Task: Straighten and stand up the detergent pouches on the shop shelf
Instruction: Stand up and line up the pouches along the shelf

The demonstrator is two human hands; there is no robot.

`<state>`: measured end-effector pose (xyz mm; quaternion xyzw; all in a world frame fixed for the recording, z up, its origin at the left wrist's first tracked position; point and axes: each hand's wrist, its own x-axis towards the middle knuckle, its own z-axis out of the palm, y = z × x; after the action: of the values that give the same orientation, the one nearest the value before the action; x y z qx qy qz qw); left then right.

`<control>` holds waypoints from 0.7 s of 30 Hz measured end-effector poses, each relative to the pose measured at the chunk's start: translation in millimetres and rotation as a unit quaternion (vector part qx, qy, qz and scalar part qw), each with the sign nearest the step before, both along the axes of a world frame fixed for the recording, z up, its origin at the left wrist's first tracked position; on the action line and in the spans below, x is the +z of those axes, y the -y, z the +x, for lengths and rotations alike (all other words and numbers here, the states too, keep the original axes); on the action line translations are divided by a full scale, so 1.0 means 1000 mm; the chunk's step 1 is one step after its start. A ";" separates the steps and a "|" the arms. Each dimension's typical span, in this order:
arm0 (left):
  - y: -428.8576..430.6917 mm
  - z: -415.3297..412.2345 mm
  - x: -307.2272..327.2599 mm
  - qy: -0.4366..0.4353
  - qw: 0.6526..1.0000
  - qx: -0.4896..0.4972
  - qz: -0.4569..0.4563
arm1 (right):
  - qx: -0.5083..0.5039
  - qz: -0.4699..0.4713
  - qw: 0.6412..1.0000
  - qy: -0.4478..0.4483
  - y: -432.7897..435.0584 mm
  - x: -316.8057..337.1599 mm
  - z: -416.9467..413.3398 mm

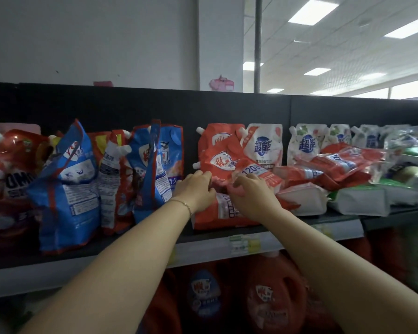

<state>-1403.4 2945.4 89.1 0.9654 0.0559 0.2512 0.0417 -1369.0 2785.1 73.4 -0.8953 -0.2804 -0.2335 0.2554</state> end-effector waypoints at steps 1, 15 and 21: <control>-0.001 0.002 0.001 -0.007 1.000 0.001 -0.002 | -0.002 0.006 1.000 -0.003 0.002 -0.001 0.000; 0.009 0.028 -0.003 -0.028 1.000 -0.009 0.007 | -0.019 -0.012 1.000 0.002 0.016 -0.006 0.021; 0.008 0.042 0.000 -0.035 0.999 0.001 0.011 | -0.011 -0.018 1.000 0.007 0.010 0.001 0.038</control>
<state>-1361.8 2937.5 89.0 0.9741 0.0553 0.2174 0.0284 -1330.7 2775.1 74.5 -0.9012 -0.2768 -0.2369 0.2348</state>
